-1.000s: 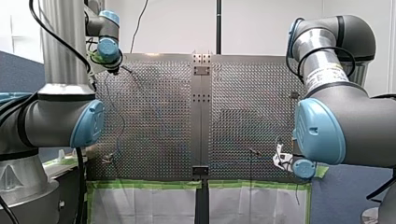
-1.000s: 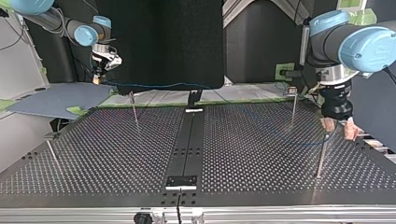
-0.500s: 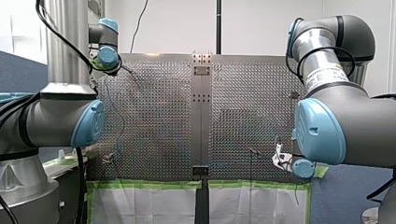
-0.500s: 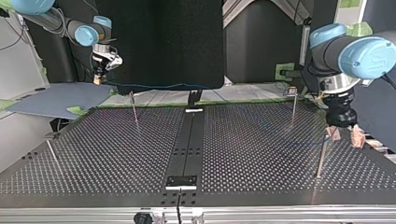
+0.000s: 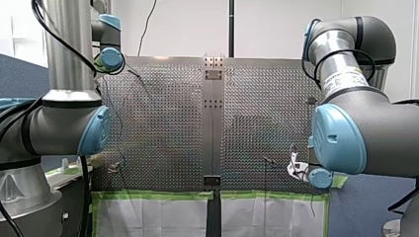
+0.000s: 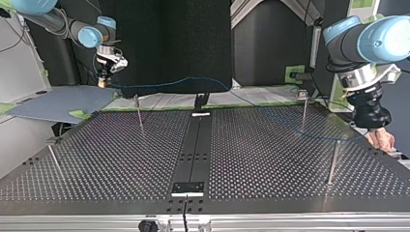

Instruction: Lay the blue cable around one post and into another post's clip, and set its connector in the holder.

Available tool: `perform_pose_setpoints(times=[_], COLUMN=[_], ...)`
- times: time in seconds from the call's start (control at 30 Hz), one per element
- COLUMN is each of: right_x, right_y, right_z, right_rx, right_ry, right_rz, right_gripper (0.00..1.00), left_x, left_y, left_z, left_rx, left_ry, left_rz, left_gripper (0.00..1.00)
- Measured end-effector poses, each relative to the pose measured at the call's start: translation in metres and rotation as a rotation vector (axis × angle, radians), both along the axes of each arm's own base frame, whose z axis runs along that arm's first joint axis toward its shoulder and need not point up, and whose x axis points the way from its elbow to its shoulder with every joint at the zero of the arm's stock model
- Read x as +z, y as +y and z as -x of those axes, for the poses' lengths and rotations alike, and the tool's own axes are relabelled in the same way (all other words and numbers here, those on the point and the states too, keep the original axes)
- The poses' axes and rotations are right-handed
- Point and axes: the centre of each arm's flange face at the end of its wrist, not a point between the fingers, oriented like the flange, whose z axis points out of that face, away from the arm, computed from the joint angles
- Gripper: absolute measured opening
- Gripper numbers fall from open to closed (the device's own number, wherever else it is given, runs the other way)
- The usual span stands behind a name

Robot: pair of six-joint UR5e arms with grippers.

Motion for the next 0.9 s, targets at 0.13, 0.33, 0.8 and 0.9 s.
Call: perform_pose_setpoints(times=[0.13, 0.33, 0.8, 0.9], right_x=[0.000, 0.001, 0.002, 0.002], right_y=[0.000, -0.001, -0.003, -0.003], right_z=[0.000, -0.002, -0.006, -0.007], right_rx=[0.000, 0.003, 0.011, 0.013], right_ry=[0.000, 0.000, 0.000, 0.000], right_rz=[0.001, 0.003, 0.004, 0.003], right_gripper=[0.00, 0.00, 0.00, 0.00], left_x=[0.001, 0.013, 0.017, 0.015], left_y=[0.000, 0.000, 0.001, 0.002], left_z=[-0.004, -0.021, -0.067, -0.077], left_rx=[-0.027, -0.073, -0.110, -0.115], left_ry=[-0.028, -0.088, -0.078, -0.057], left_rz=[-0.010, -0.027, -0.031, -0.037], left_gripper=[0.11, 0.11, 0.14, 0.14])
